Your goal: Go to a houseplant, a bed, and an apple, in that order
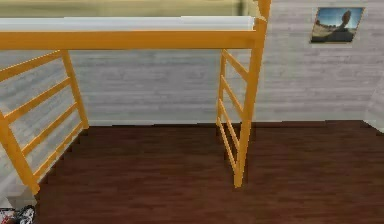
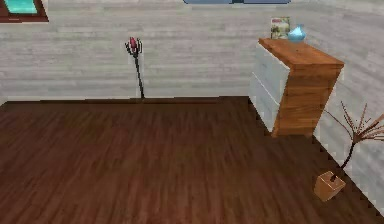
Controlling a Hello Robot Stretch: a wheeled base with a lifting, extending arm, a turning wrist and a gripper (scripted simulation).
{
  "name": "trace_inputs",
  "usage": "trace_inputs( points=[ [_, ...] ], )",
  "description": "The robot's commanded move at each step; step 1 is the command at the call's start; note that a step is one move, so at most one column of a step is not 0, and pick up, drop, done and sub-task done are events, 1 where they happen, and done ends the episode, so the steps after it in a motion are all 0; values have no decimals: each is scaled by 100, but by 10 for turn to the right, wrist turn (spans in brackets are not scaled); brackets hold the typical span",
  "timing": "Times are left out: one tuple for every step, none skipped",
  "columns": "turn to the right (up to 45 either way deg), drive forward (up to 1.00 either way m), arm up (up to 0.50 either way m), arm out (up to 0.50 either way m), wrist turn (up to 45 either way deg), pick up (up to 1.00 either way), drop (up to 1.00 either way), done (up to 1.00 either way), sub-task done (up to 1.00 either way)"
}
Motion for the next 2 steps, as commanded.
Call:
trace_inputs(
  points=[
    [0,60,0,0,0,0,0,0,0],
    [-210,0,0,0,0,0,0,0,0]
  ],
)
